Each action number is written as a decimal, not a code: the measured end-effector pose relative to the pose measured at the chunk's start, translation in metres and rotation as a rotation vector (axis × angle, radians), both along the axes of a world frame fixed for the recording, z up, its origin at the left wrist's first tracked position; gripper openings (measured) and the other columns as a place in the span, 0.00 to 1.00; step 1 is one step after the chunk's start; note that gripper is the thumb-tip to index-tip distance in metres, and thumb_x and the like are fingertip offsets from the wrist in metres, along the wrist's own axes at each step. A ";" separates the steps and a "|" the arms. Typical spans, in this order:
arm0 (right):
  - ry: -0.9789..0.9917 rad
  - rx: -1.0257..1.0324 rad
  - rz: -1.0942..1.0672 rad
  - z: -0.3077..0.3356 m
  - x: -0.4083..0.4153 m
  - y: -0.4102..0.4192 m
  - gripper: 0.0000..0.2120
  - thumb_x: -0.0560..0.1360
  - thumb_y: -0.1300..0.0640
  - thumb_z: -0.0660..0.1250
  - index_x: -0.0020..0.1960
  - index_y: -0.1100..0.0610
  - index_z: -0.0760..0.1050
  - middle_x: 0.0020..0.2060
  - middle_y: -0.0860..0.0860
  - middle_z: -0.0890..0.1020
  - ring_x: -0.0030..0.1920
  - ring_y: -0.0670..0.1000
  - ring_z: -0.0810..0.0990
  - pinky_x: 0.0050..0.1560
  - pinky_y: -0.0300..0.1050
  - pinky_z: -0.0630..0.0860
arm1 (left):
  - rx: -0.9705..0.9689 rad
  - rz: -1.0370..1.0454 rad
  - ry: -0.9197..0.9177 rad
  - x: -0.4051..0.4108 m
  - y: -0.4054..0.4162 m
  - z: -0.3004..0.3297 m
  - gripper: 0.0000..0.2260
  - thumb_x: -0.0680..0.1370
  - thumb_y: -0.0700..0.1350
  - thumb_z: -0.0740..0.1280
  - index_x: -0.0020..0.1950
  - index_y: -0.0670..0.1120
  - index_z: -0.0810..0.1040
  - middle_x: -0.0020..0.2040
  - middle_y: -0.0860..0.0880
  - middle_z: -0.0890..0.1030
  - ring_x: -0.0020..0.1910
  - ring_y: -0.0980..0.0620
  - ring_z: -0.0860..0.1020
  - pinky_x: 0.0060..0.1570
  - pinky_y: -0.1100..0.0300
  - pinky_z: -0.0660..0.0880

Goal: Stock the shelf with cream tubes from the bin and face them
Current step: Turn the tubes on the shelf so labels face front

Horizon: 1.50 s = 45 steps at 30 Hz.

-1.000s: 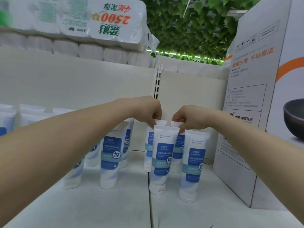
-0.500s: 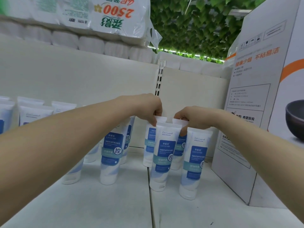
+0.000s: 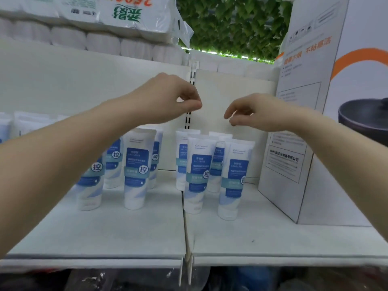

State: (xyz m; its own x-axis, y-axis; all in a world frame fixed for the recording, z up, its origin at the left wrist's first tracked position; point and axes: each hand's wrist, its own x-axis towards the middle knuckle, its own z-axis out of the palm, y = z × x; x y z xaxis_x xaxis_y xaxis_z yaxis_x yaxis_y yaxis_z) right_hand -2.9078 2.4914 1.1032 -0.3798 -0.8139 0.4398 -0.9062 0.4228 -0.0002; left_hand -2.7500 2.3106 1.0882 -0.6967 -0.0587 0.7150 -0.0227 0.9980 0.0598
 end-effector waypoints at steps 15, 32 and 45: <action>-0.110 0.056 0.078 -0.052 0.034 0.027 0.13 0.72 0.48 0.73 0.53 0.51 0.76 0.46 0.47 0.81 0.46 0.48 0.79 0.45 0.45 0.77 | 0.134 -0.004 -0.310 0.004 0.034 -0.048 0.13 0.75 0.47 0.71 0.59 0.52 0.76 0.45 0.57 0.78 0.37 0.61 0.77 0.32 0.71 0.69; -0.090 -0.003 0.080 -0.061 0.019 0.013 0.17 0.72 0.49 0.71 0.59 0.51 0.73 0.49 0.47 0.78 0.47 0.49 0.75 0.37 0.33 0.68 | 0.183 0.068 -0.275 0.017 0.036 -0.056 0.28 0.73 0.47 0.72 0.71 0.57 0.66 0.57 0.55 0.73 0.46 0.54 0.73 0.47 0.63 0.68; 0.176 -0.726 -0.038 -0.135 0.055 0.034 0.21 0.74 0.47 0.69 0.62 0.52 0.66 0.53 0.46 0.70 0.49 0.48 0.75 0.44 0.46 0.75 | 0.117 0.070 0.428 0.046 0.062 -0.128 0.15 0.73 0.43 0.72 0.57 0.49 0.74 0.51 0.54 0.72 0.49 0.55 0.74 0.50 0.64 0.68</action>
